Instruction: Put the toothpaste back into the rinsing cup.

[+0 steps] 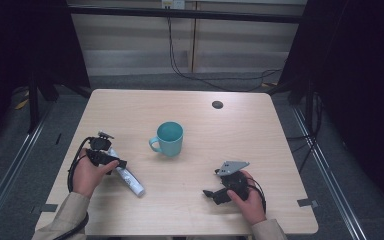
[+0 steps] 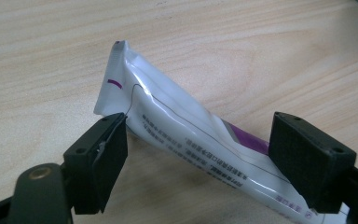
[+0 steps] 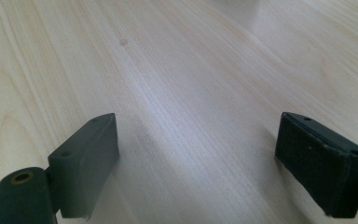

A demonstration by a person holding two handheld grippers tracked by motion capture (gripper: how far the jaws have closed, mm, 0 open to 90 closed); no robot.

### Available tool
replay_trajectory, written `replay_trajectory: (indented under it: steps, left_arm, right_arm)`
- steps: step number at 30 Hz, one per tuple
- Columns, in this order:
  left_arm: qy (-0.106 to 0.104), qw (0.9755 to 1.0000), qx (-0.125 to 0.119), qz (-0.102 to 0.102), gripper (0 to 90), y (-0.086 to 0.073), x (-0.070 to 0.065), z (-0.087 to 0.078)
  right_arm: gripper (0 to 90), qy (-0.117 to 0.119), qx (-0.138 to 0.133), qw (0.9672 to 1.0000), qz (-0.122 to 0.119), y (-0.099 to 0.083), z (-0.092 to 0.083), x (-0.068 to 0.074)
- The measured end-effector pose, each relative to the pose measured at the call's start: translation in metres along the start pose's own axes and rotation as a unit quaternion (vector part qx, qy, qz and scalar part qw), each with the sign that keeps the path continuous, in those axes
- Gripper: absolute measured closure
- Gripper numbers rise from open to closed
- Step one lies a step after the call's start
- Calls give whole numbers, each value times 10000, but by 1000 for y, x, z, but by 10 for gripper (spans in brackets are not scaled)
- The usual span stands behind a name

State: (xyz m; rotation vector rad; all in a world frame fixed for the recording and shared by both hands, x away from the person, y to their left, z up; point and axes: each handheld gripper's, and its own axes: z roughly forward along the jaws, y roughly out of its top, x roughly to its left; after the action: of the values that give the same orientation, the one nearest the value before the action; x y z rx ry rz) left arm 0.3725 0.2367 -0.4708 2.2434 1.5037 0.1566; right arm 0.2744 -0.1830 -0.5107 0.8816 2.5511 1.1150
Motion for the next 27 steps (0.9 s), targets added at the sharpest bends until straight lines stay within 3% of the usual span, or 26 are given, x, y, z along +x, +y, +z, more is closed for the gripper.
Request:
replay_trajectory:
  steps: [8,10,15,19,27]
  left_arm:
    - [22,9999,12,-116,197,0,0,4]
    - [-68,9998,63,-160,203,0,-1,5]
    - [-74,9998,155,56,295,2,-7,7]
    - [-86,9998,189,10,340,3,-8,6]
    - [-35,9995,276,150,499,6,-12,7]
  right_arm:
    - [124,3,1,10000,0,0,0,0]
    - [125,3,1,10000,0,0,0,0]
    - [125,8,1,10000,0,0,0,0]
    - [124,5,4,10000,3,0,0,0]
    - [124,8,5,10000,2,0,0,0]
